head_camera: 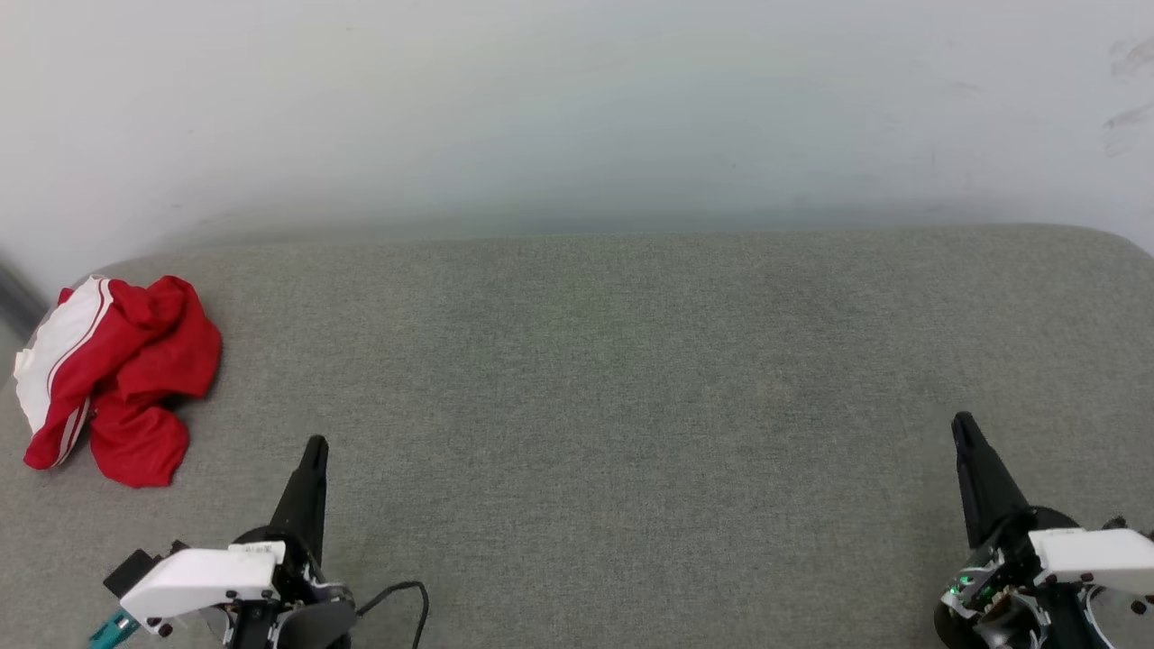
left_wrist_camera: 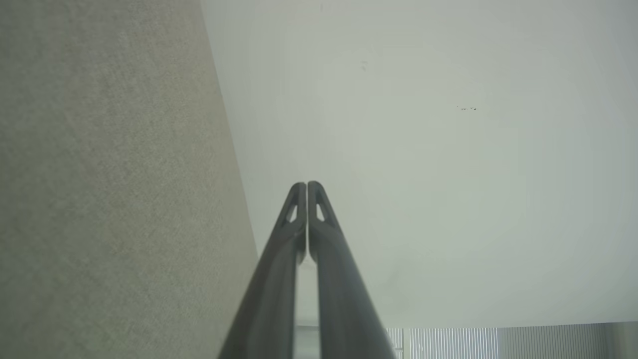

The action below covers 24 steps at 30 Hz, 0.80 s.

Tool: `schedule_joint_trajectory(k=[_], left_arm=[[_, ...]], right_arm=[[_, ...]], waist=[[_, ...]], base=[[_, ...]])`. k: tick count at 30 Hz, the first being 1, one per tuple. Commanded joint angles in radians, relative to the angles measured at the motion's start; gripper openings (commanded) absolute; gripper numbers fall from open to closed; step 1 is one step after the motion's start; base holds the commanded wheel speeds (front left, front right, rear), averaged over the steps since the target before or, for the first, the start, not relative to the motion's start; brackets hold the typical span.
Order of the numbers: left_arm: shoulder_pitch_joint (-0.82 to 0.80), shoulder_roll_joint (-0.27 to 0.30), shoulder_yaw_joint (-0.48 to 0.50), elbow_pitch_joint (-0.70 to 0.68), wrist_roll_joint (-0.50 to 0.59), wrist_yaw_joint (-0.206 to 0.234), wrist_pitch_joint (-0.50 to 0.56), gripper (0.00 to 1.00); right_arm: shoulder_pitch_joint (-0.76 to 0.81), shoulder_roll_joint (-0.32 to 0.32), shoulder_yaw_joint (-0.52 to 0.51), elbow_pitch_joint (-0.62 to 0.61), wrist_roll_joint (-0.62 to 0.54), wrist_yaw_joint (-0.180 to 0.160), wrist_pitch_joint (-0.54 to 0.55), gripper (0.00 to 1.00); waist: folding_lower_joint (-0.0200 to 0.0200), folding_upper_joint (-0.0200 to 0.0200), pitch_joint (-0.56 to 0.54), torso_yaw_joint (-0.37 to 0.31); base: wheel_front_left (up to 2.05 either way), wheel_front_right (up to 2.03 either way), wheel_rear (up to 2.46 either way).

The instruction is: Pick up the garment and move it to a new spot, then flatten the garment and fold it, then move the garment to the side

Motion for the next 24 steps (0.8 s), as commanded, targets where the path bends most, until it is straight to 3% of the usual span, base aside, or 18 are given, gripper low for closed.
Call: schedule_joint_trajectory(k=[1, 15, 24], left_arm=[[0.007, -0.001, -0.002, 0.01, 0.0, 0.0, -0.001, 1.0], [0.051, -0.003, -0.003, -0.001, 0.046, 0.0, -0.062, 1.0], [0.052, -0.002, 0.052, -0.002, 0.157, 0.0, -0.102, 1.0]], right_arm=[[0.008, 0.0, 0.001, 0.011, 0.0, 0.0, -0.001, 1.0], [0.041, 0.001, 0.025, 0.005, -0.053, 0.0, -0.062, 1.0], [0.039, 0.001, 0.008, 0.012, -0.201, 0.0, -0.102, 1.0]], waist=[[0.0, -0.0001, 0.0, 0.0], [0.0, -0.0001, 0.003, -0.003], [0.0, -0.0001, 0.005, -0.003]], base=[[0.0, 0.0, 0.0], [0.0, 0.0, 0.0], [0.0, 0.0, 0.0]])
